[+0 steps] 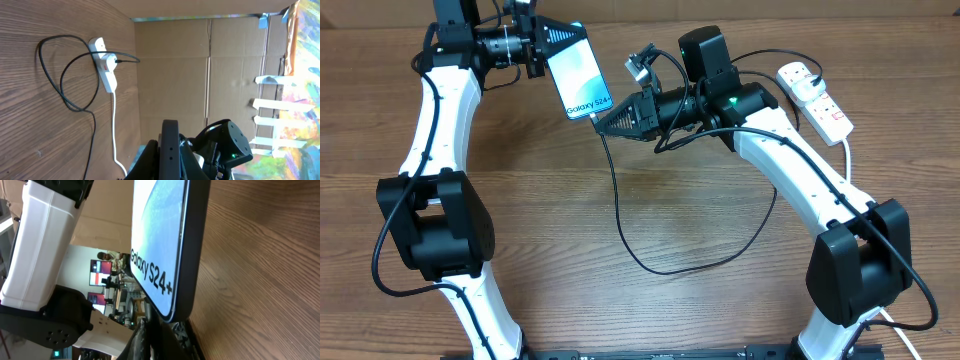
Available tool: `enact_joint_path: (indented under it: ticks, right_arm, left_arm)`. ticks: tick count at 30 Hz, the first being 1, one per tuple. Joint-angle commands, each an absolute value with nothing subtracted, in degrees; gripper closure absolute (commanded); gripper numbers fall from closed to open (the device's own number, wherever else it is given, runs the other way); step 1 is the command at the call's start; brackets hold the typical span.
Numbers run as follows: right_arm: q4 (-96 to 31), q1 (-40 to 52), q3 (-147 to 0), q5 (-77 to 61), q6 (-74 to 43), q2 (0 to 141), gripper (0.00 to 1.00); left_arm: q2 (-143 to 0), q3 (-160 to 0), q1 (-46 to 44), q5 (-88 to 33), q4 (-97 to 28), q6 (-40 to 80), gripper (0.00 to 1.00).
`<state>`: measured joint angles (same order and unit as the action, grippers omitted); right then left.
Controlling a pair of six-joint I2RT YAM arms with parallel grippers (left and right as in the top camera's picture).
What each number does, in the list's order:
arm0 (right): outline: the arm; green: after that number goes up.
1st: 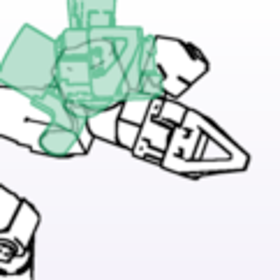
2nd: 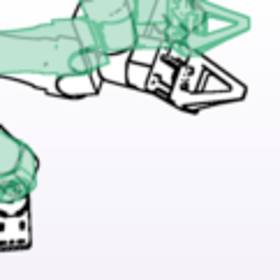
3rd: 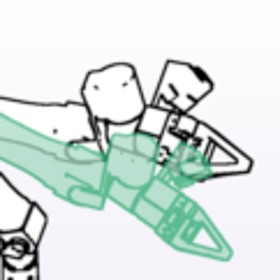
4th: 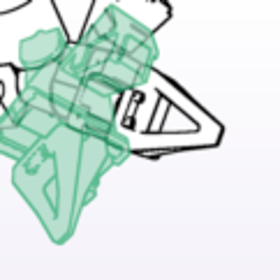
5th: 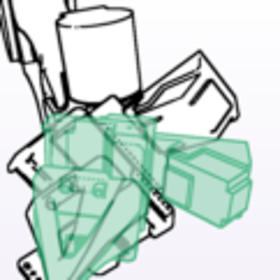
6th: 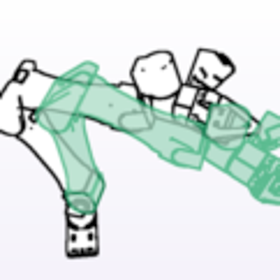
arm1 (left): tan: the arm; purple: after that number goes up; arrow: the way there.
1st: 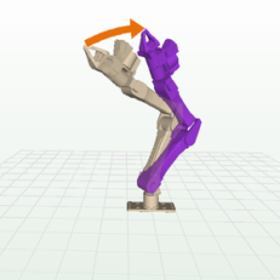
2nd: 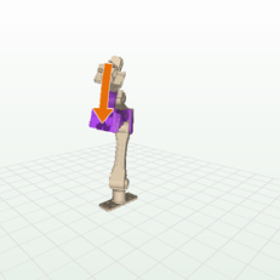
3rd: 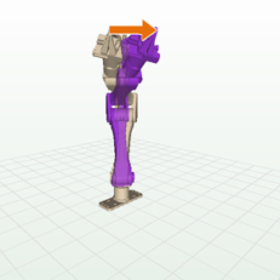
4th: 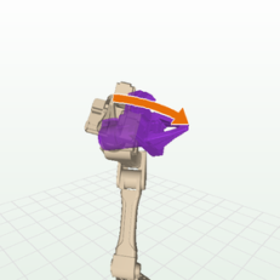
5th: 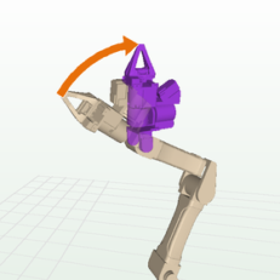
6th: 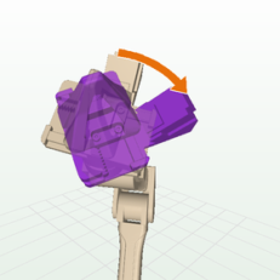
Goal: Plug charger to phone and switch on socket
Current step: 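Push the plug up into the phone's bottom port with the right gripper, then lower the plugged-in phone onto the table with the left gripper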
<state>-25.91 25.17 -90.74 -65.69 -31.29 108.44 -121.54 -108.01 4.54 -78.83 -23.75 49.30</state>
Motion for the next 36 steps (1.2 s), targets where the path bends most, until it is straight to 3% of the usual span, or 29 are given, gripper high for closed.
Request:
enact_joint_path:
  ticks: [1,36]
  right_arm:
    - [-25.32,24.67,-92.23,-63.9,-31.75,106.52,0.96]
    - [-20.36,25.1,-92.23,-55.44,-40.34,106.52,0.96]
  left_arm:
    - [-121.08,-108.9,4.47,-84.03,-23.68,48.84,0.96]
    - [-121.08,-108.9,2.15,-83.64,-23.7,48.82,0.96]
